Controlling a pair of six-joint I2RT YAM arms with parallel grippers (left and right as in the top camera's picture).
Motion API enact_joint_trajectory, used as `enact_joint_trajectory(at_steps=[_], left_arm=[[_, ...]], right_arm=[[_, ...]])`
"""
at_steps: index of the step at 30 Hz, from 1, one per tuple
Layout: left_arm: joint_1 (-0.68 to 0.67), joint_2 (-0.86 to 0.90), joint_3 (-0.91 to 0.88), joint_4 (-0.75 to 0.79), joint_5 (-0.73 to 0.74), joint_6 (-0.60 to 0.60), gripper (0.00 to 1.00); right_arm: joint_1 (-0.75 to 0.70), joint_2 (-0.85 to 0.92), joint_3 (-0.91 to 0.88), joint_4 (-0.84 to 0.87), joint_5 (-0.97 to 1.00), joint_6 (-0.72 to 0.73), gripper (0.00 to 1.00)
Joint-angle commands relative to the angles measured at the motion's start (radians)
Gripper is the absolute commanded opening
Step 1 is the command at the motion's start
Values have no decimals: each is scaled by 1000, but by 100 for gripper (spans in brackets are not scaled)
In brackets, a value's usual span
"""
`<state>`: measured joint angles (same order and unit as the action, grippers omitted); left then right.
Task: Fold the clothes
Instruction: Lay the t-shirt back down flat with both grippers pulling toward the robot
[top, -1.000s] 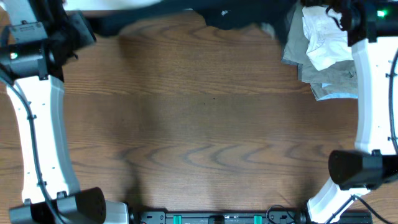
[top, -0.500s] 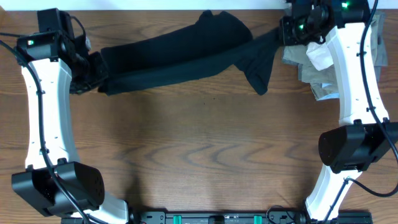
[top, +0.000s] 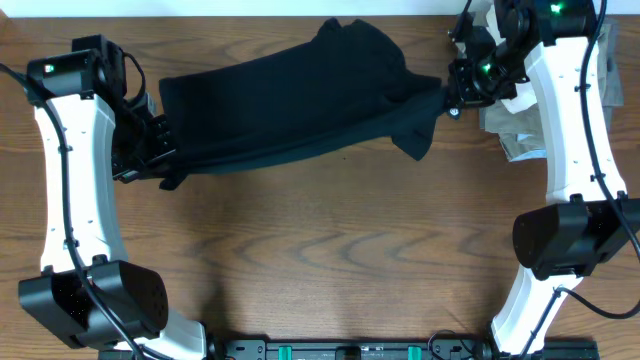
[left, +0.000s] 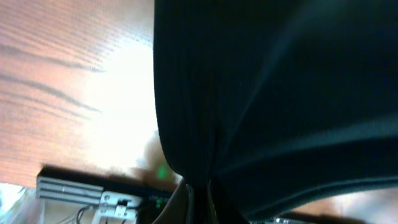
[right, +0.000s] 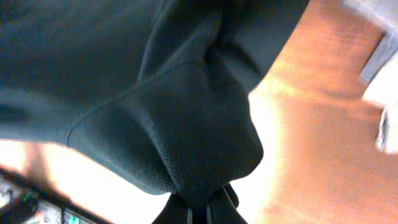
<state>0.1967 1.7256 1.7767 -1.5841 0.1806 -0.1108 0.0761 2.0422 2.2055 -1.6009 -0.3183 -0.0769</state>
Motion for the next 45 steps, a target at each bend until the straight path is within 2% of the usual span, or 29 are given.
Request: enact_joint_trajectory(at_steps=[1, 7, 14, 19, 22, 32, 38, 45], left_arm=[[10, -45, 7, -32, -29, 13, 6], [10, -95, -80, -48, -33, 8, 6], [8, -140, -352, 35, -31, -71, 6], [8, -140, -502, 98, -32, -111, 6], [8, -140, -569, 138, -31, -146, 6], [8, -140, -689, 209, -32, -210, 5], [7, -140, -734, 245, -32, -230, 6], [7, -148, -805, 308, -32, -260, 6]], right_arm=[[15, -48, 10, -50, -3, -19, 1], [64, -49, -4, -98, 27, -21, 2], [134, -52, -140, -82, 86, 77, 2], [152, -92, -293, -34, 144, 162, 1], [149, -148, -442, 31, 147, 210, 1], [143, -267, -876, 266, 122, 306, 1], [134, -267, -982, 371, 119, 337, 1], [123, -267, -990, 402, 120, 339, 1]])
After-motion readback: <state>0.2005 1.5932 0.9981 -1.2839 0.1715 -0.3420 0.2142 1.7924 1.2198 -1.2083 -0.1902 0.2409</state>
